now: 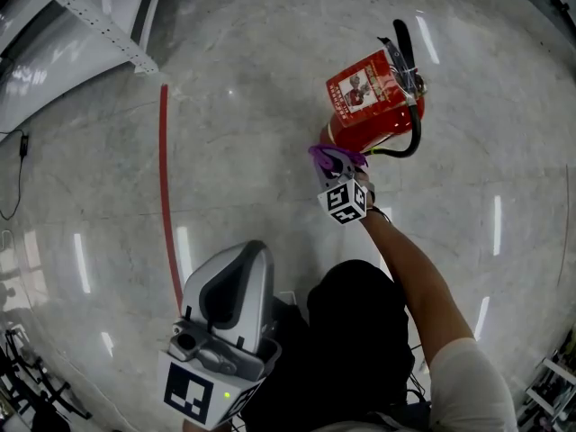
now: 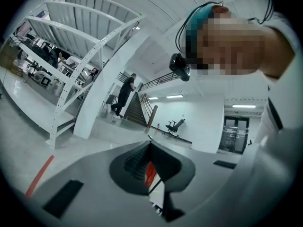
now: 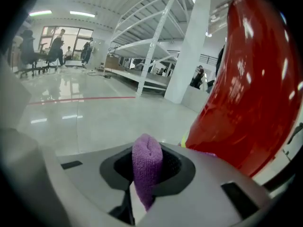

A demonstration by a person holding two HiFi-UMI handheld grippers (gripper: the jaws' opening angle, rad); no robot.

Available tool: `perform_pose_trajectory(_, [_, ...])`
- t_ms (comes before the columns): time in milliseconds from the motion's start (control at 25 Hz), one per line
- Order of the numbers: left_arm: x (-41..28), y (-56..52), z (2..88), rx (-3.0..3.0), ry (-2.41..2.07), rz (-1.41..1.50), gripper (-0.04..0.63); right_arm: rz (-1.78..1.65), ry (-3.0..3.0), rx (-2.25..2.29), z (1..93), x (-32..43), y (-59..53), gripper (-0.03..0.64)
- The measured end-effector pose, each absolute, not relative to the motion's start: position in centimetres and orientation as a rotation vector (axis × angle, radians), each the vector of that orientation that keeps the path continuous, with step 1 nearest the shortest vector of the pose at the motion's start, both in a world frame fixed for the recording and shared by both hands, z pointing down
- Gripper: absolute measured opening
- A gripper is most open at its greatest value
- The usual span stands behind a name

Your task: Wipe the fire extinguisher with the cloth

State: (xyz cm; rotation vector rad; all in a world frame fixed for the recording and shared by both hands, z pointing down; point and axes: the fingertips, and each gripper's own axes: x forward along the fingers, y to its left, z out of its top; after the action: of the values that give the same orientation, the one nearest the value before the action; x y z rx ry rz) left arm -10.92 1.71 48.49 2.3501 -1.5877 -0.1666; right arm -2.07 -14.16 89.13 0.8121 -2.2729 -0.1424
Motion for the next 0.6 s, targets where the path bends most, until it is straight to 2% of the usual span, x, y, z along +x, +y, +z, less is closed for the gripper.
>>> perform_pose_trajectory(200, [-11.1, 2.0, 48.7, 2.338, -1.582, -0.174, 0.003, 0.005, -2.413, 0.723, 88.5, -1.7, -11.8, 0.067])
perform_pose_trajectory(360, [-11.1, 1.4, 48.1, 2.344, -1.582, -0.2, 0.003, 0.112, -2.68, 0.695, 80.0, -0.4, -7.6, 0.067])
perform_pose_trajectory(520, [-9.8, 0.6, 47.2, 2.363, -1.552, -0.225, 0.003, 0.357, -2.813, 0.882, 71.1, 5.4, -5.6, 0.067])
perform_pose_trajectory(600, [-8.7, 0.0, 46.7, 2.386, -1.524, -0.233, 0.003, 0.335, -2.838, 1.029, 66.6, 8.9, -5.7, 0.067])
